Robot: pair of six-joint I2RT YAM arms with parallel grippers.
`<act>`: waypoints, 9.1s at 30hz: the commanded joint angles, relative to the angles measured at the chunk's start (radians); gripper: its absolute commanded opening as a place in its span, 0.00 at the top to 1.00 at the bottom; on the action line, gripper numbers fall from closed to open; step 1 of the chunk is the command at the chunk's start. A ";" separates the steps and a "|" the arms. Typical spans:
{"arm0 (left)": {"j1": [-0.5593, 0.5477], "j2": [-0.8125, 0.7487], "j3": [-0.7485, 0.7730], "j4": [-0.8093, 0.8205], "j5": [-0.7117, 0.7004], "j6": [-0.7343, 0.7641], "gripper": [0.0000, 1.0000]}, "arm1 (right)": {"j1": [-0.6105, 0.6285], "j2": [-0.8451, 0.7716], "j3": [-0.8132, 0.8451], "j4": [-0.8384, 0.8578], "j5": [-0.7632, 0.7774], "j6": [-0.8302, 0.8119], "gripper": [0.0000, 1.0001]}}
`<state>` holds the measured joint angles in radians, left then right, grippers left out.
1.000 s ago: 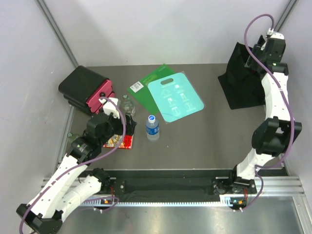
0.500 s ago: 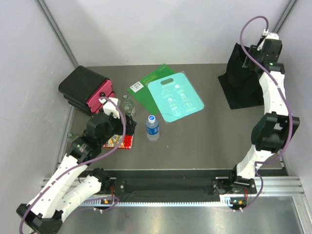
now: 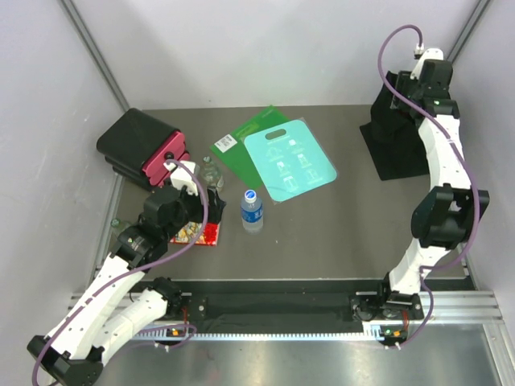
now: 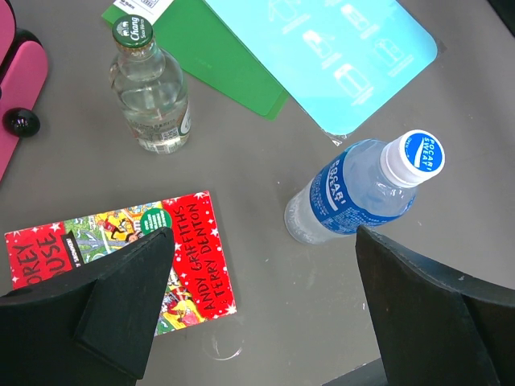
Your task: Place the beverage into the canvas bag
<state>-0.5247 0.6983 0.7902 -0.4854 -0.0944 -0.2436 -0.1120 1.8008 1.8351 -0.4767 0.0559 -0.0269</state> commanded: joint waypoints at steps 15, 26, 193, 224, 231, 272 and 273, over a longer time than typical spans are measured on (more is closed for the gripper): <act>-0.003 0.000 0.000 0.047 -0.001 0.006 0.02 | 0.002 -0.012 0.006 0.009 0.076 0.019 1.00; -0.001 0.000 0.000 0.048 -0.004 0.006 0.02 | -0.024 0.014 -0.092 0.078 0.064 0.087 1.00; -0.003 -0.266 -0.026 -0.081 -0.094 -0.054 0.01 | 1.200 -0.067 -0.461 0.156 0.358 0.257 0.40; -0.003 -0.082 -0.023 0.041 0.005 0.013 0.02 | 0.450 -0.278 0.243 -0.229 0.252 0.045 1.00; -0.003 -0.077 -0.026 0.048 0.015 0.018 0.02 | 0.189 -0.256 0.309 -0.071 0.288 -0.011 1.00; -0.003 -0.086 -0.034 0.064 0.007 0.027 0.01 | -0.060 -0.129 0.269 -0.144 0.277 -0.039 1.00; -0.003 -0.086 -0.034 0.064 0.007 0.027 0.01 | -0.060 -0.121 0.291 -0.160 0.286 -0.042 1.00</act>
<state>-0.5247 0.6235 0.7624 -0.4782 -0.0933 -0.2314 -0.1493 1.7878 2.0766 -0.7063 0.2687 -0.0586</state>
